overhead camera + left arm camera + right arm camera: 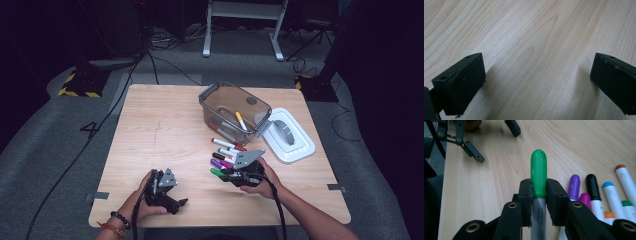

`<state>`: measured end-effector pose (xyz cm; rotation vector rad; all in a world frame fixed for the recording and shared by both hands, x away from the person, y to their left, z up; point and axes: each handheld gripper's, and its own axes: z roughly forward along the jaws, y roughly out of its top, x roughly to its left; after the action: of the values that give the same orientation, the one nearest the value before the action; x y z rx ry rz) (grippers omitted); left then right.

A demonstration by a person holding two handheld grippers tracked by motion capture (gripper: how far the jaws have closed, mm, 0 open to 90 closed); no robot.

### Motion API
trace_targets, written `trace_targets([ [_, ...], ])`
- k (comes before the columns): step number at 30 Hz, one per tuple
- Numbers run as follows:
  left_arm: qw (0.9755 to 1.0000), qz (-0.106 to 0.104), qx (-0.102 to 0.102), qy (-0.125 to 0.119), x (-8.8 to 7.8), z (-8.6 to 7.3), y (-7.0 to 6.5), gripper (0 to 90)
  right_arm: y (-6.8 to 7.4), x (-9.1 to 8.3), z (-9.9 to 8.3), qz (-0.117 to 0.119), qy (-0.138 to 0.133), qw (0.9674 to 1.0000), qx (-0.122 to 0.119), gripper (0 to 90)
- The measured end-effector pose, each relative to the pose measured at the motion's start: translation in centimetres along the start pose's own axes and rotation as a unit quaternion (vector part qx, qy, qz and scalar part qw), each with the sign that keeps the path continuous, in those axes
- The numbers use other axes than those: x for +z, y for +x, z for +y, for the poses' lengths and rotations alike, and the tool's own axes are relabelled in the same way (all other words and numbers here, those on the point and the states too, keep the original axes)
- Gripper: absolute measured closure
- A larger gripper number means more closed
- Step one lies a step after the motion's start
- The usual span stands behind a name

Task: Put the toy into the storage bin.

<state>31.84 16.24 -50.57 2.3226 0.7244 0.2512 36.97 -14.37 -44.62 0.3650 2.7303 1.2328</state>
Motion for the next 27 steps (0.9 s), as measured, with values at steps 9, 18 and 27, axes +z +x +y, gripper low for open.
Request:
trace_targets([
  [9, 1.0, 0.0, 0.0, 0.0, 0.0, 0.0, 0.0, 0.3, -0.9, -4.0, 1.8, -0.024, -0.048, 0.9985, -0.002, 74.6],
  [18, 1.0, 0.0, -0.001, 0.0, 0.0, 0.0, 0.0, 0.3, -2.0, -8.1, 5.2, -0.066, -0.076, 0.9948, -0.019, 74.6],
  [27, 1.0, 0.002, -0.002, 0.0, 0.0, 0.0, -0.1, 0.4, -5.5, -9.7, 8.0, -0.111, -0.079, 0.9907, -0.003, 74.6],
])
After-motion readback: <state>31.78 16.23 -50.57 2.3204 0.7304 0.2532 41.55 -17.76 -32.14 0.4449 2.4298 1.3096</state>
